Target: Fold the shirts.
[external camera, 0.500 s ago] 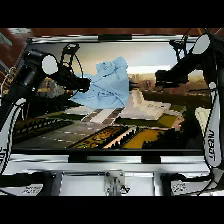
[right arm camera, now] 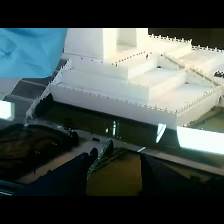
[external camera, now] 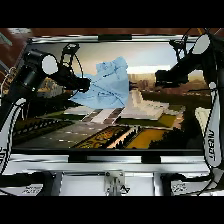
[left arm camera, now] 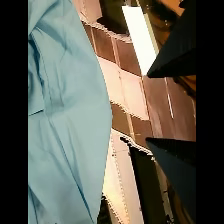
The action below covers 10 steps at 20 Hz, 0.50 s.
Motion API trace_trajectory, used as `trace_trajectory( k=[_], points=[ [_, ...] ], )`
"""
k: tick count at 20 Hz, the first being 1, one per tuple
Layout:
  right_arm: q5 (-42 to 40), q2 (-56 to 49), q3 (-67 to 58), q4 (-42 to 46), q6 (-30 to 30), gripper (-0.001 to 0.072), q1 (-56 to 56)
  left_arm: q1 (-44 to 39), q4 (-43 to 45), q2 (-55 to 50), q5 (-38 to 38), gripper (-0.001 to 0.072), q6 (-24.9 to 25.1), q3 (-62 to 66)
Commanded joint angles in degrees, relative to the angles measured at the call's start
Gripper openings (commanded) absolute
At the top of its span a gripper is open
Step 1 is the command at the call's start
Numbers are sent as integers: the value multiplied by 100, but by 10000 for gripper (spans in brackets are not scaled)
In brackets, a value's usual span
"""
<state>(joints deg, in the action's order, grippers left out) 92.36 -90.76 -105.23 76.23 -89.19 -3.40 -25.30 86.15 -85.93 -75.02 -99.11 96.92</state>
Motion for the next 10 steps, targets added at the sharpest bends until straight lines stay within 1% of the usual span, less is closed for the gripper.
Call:
trace_trajectory(
  k=[1,8,10],
  points=[
    [2,-2,-4,-2,-2,453,-4,2,2,-4,0,444,0,2],
    [-28,-2,-4,-4,-13,453,-4,2,-4,-4,2,445,-22,2],
    [-291,-2,-4,-4,-11,454,-4,-4,-44,-4,24,445,-24,2]
  ],
)
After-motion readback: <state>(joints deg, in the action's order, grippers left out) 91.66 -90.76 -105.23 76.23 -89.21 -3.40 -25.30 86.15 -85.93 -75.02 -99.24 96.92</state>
